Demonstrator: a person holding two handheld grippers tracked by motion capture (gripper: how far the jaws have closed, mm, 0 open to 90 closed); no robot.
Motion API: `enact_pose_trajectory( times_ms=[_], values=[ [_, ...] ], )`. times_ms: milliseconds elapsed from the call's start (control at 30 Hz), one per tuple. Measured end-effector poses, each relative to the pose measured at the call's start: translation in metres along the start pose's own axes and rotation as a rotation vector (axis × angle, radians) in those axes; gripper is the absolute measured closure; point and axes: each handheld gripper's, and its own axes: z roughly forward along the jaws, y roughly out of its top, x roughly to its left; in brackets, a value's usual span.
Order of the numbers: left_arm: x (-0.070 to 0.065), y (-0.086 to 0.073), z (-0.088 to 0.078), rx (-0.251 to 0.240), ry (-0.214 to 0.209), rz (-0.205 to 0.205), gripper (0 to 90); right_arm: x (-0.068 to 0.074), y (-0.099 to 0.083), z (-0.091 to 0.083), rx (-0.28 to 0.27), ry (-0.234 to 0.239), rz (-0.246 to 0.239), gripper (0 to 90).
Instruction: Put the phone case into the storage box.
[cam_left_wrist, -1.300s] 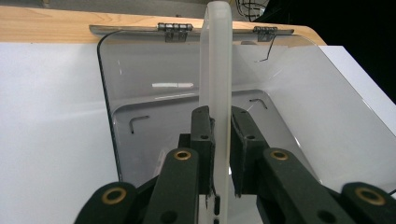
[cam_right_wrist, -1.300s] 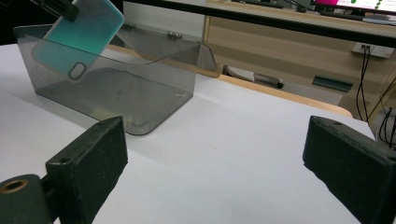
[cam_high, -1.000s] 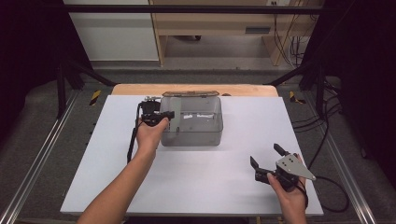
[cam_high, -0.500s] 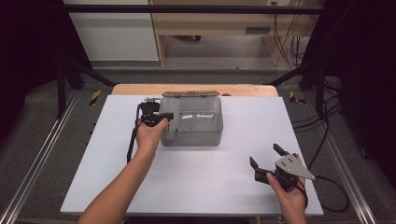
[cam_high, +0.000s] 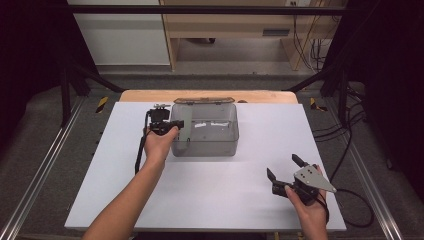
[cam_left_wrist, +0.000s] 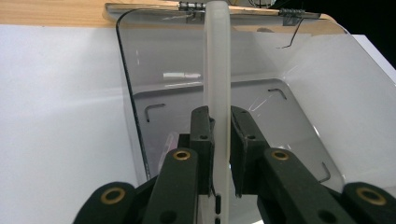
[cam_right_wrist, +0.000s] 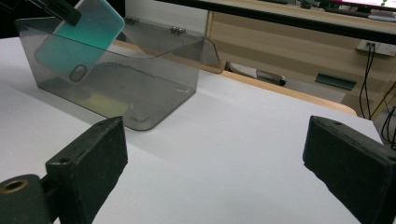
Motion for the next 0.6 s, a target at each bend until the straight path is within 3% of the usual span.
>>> enact_pose_trajectory(
  times_ms=[600],
  values=[
    [0.0038,0.0004,0.0023,-0.013,0.071,0.047,75.9,0.0009,-0.0006,0.0013,0.01,0.006,-0.003,6.8]
  ],
)
